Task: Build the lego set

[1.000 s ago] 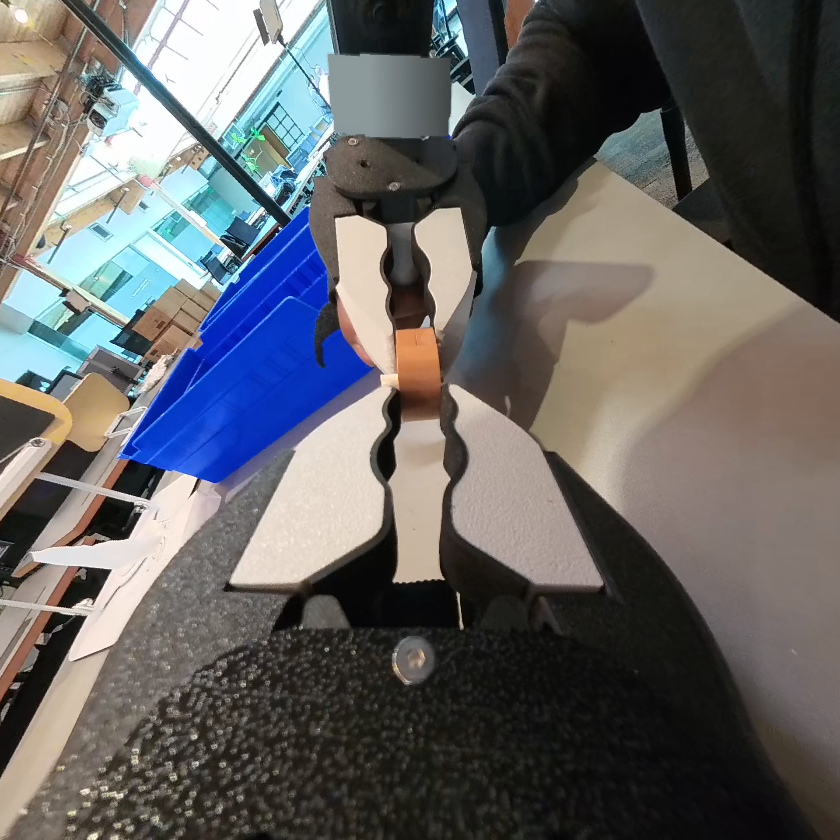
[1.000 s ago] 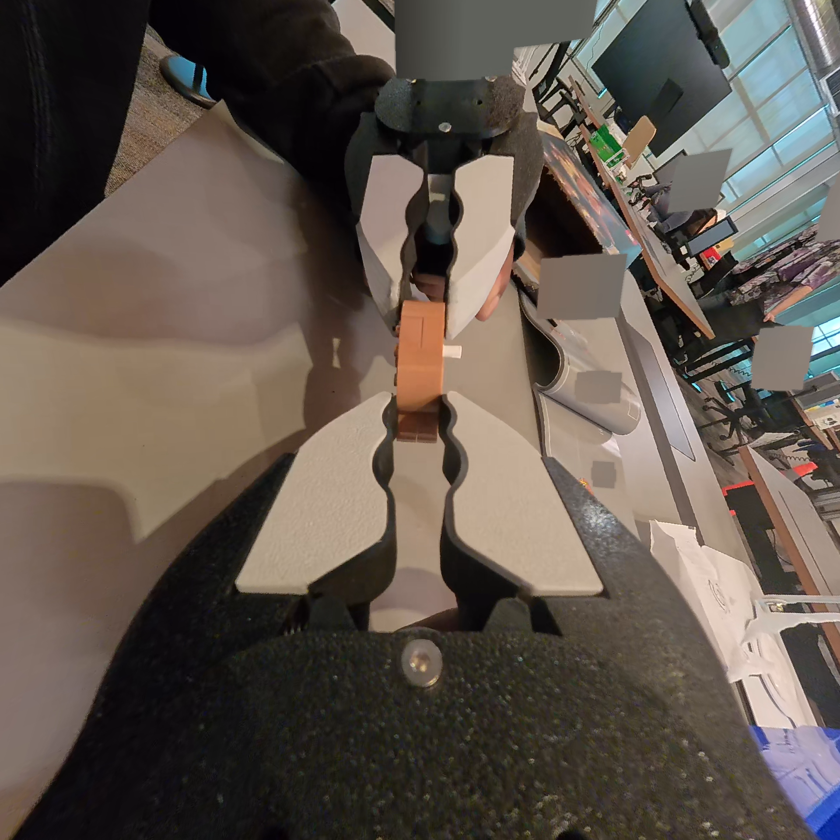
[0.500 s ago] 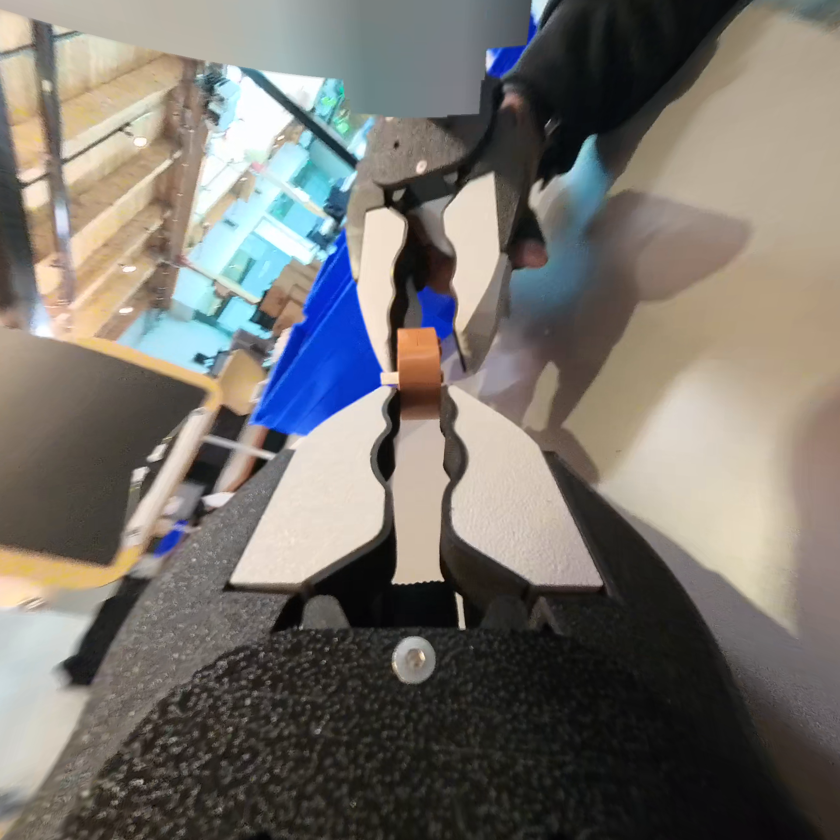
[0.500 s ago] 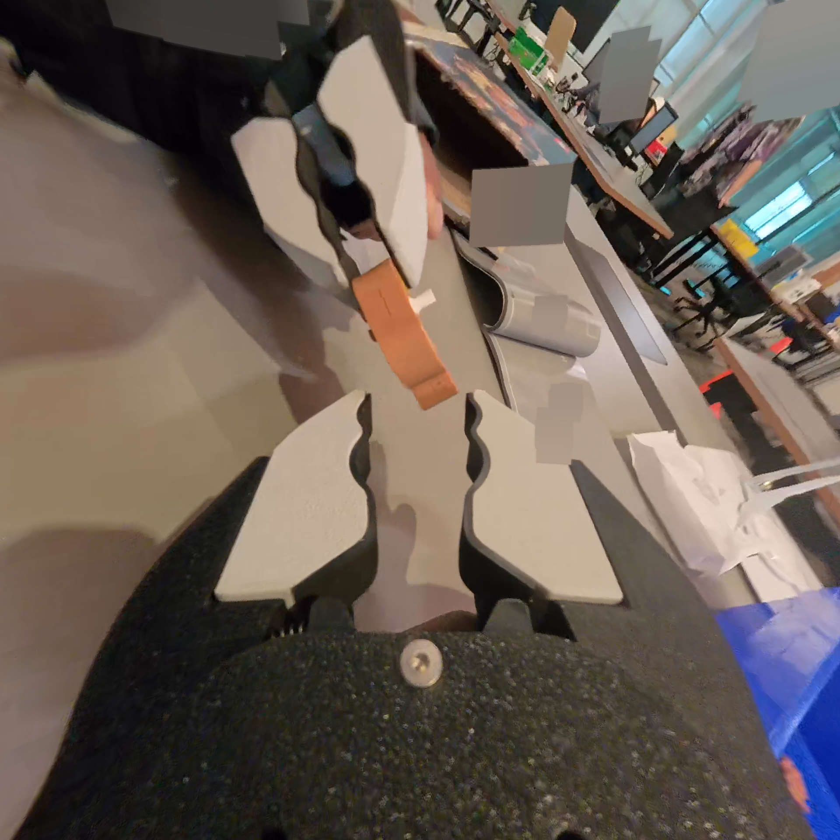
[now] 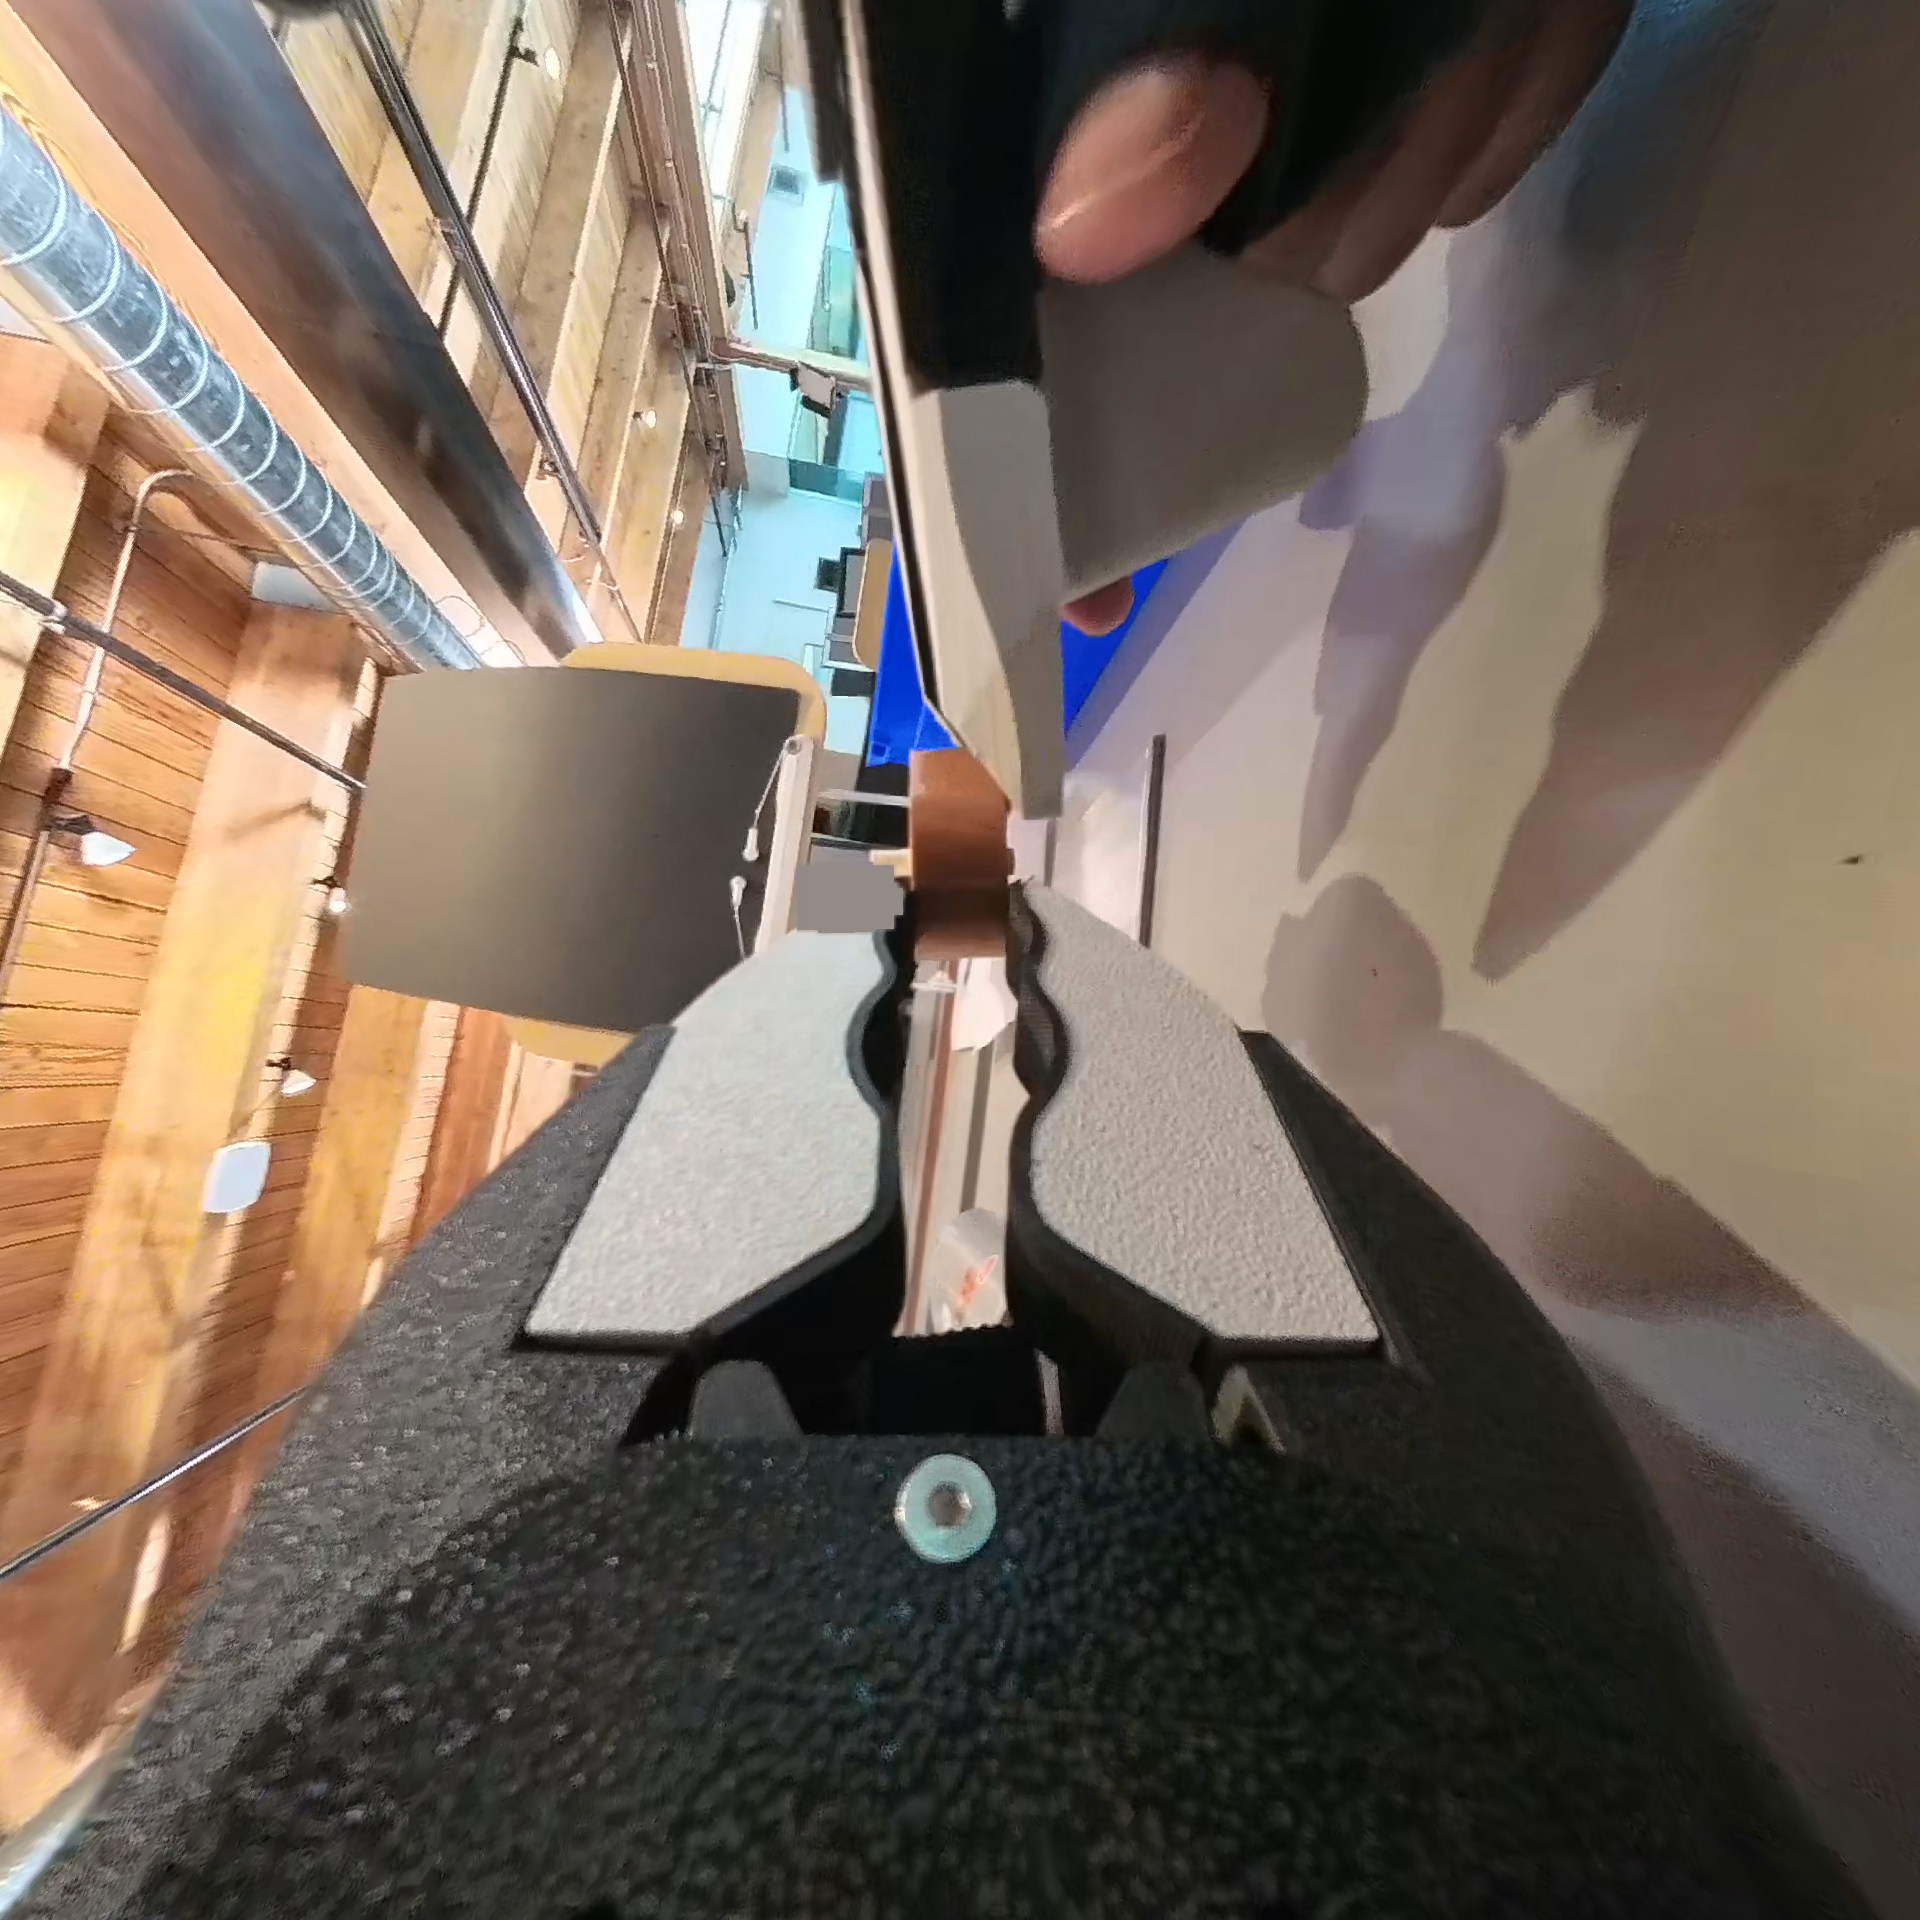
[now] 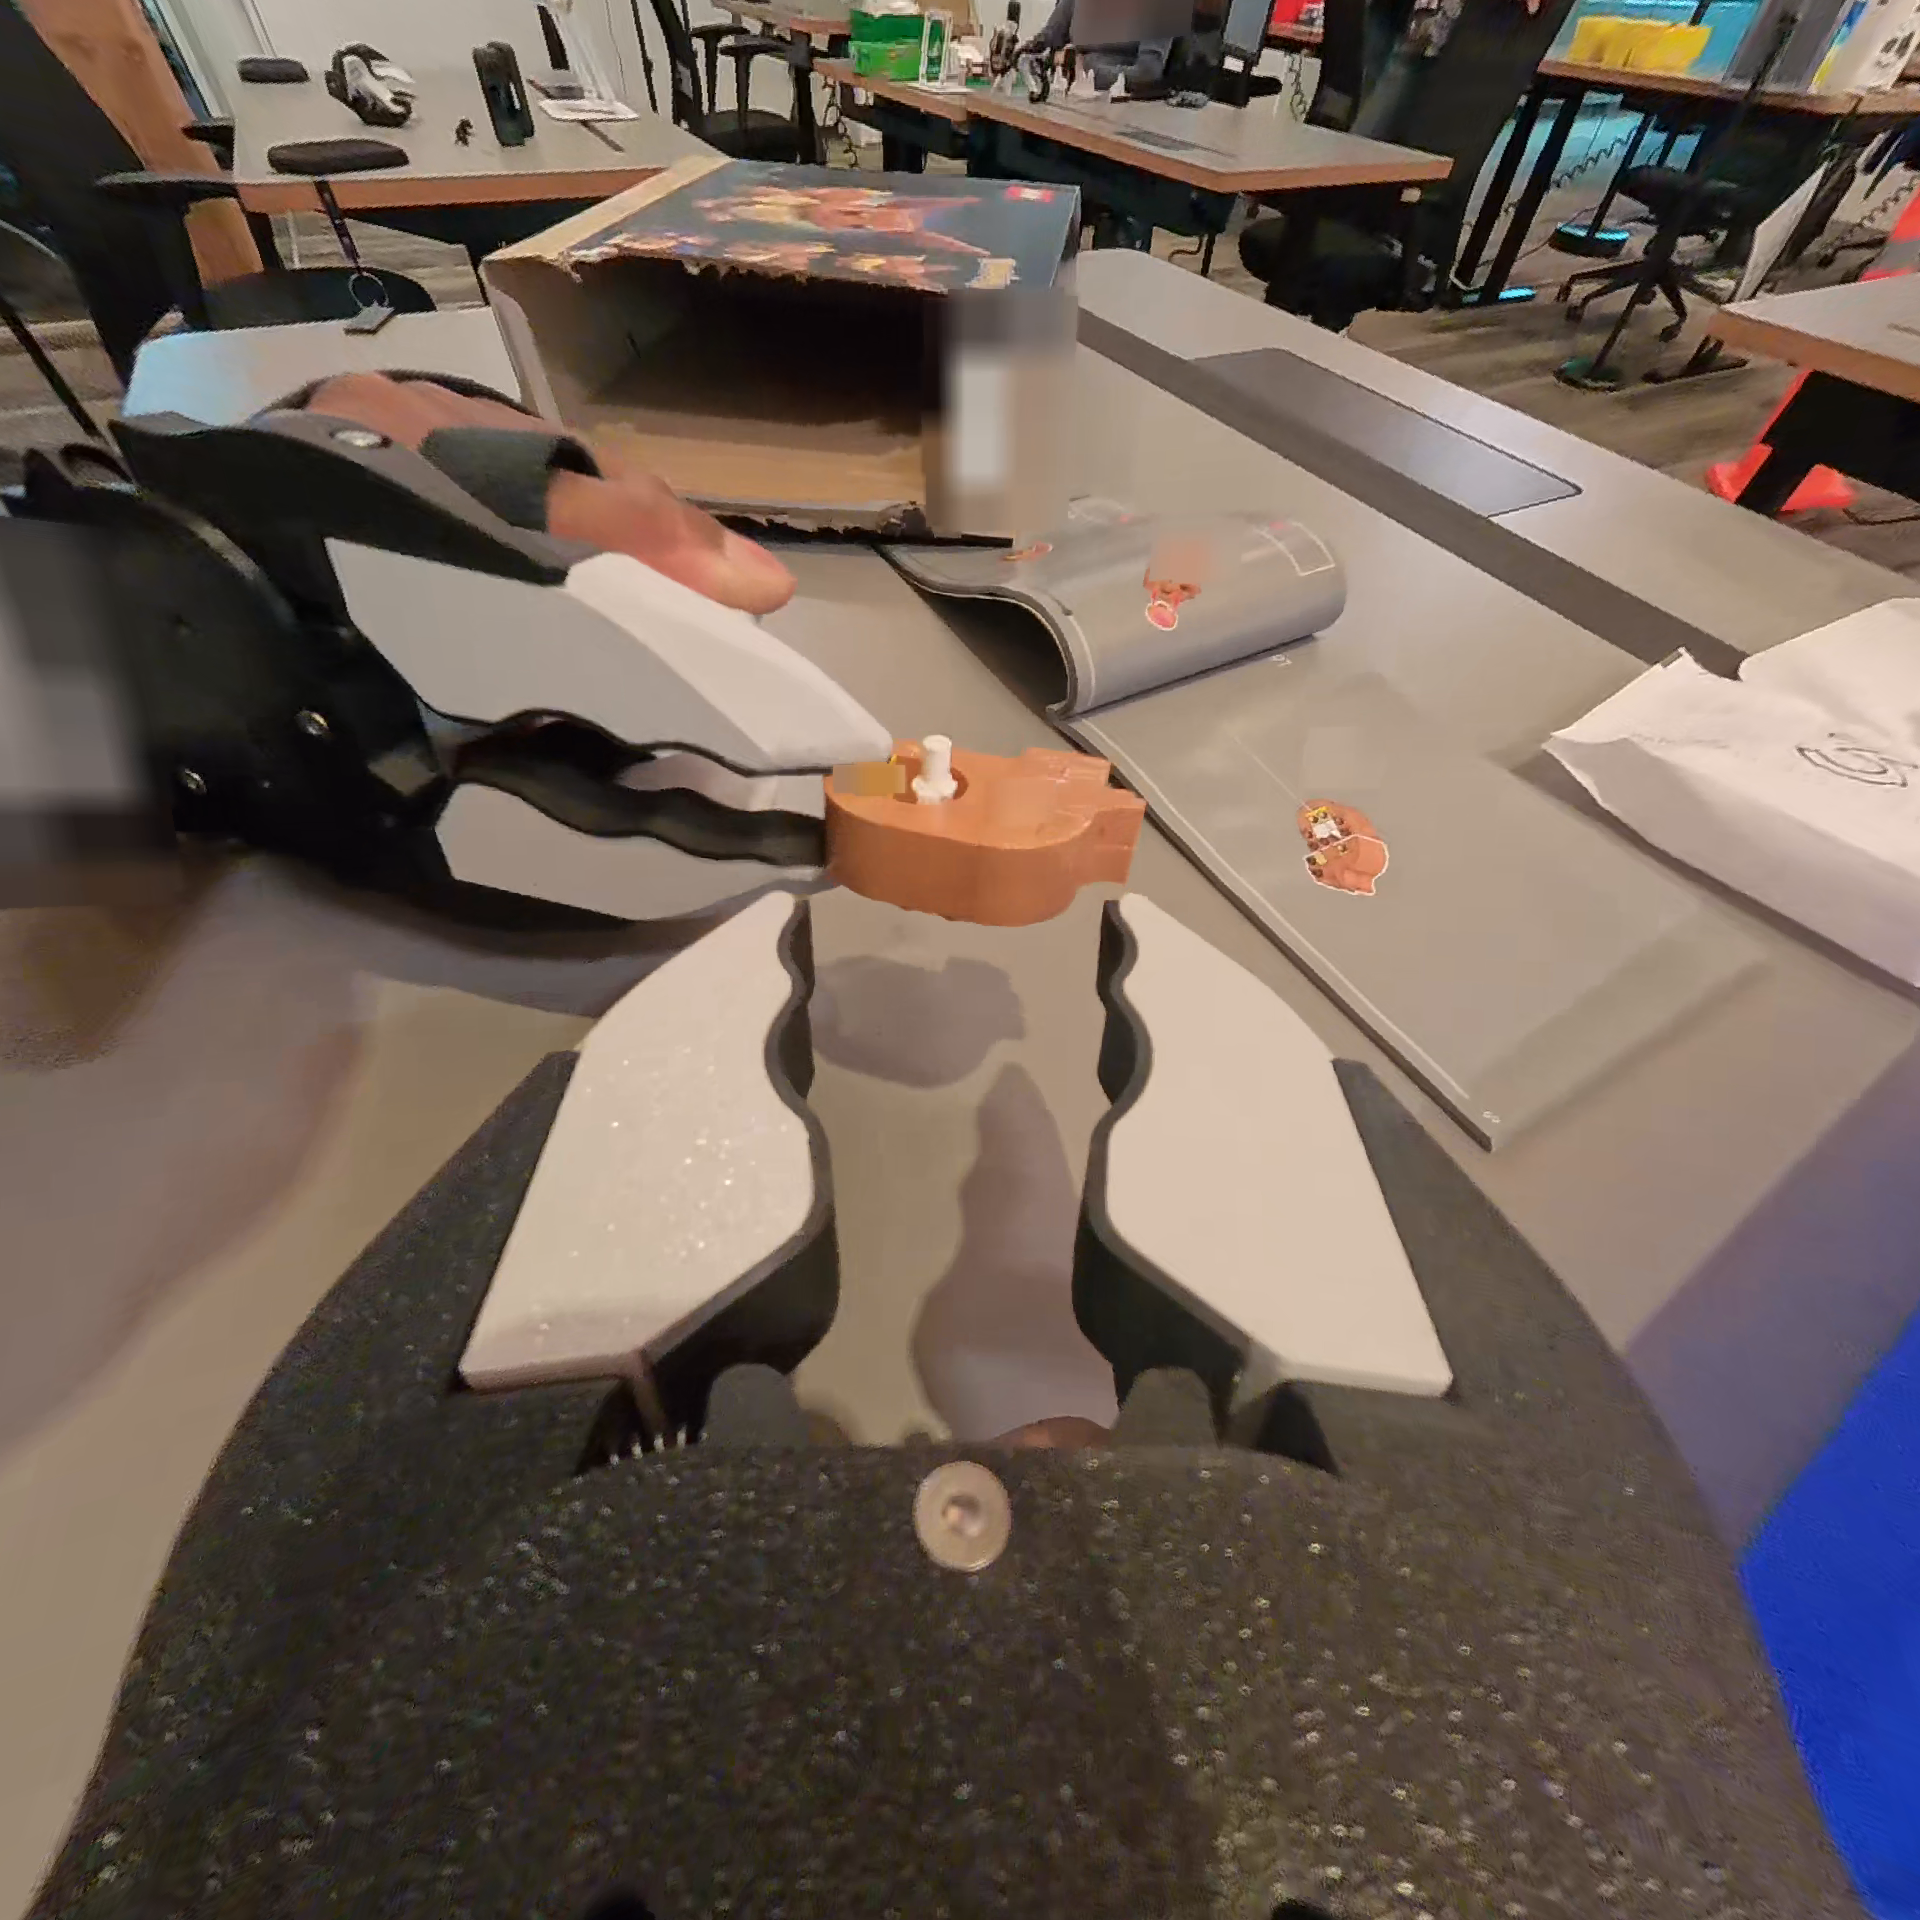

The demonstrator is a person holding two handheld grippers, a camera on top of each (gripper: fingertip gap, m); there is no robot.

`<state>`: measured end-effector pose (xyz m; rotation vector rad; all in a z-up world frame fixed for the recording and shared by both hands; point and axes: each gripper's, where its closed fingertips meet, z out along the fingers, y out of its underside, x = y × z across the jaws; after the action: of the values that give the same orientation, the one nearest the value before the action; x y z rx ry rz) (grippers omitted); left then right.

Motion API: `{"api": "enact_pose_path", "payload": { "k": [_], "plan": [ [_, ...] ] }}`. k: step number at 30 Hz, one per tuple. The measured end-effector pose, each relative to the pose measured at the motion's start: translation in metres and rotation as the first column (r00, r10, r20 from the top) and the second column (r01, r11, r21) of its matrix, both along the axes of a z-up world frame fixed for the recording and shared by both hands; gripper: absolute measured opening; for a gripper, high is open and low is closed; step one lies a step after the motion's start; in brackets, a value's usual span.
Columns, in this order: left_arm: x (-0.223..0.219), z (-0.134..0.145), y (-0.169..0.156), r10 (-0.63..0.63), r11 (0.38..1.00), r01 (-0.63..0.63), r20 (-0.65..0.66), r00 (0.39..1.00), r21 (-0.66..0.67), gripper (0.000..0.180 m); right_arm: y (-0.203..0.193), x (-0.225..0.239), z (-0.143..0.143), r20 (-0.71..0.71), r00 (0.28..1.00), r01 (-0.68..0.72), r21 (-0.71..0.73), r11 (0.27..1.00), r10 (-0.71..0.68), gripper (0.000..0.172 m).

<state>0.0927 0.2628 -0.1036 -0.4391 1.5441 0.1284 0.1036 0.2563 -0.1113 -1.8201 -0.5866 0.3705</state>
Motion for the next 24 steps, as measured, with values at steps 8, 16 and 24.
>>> {"api": "enact_pose_path", "payload": {
  "k": [8,16,24],
  "plan": [
    [0.005,-0.0043,-0.004,0.018,0.999,-0.017,-0.018,1.0,0.038,0.017,0.0027,-0.0006,0.0006,0.085,0.995,0.055,0.065,0.996,-0.06,0.049],
    [0.0061,-0.004,-0.0039,0.024,0.999,-0.024,-0.011,1.0,0.029,0.016,0.003,0.0008,0.0026,0.078,0.994,0.072,0.088,0.994,-0.079,0.046],
    [0.0057,-0.0058,-0.0046,0.023,0.999,-0.023,-0.023,0.999,0.024,0.016,0.0026,0.0004,0.001,0.102,0.992,0.071,0.095,0.993,-0.081,0.046]
  ]
}}
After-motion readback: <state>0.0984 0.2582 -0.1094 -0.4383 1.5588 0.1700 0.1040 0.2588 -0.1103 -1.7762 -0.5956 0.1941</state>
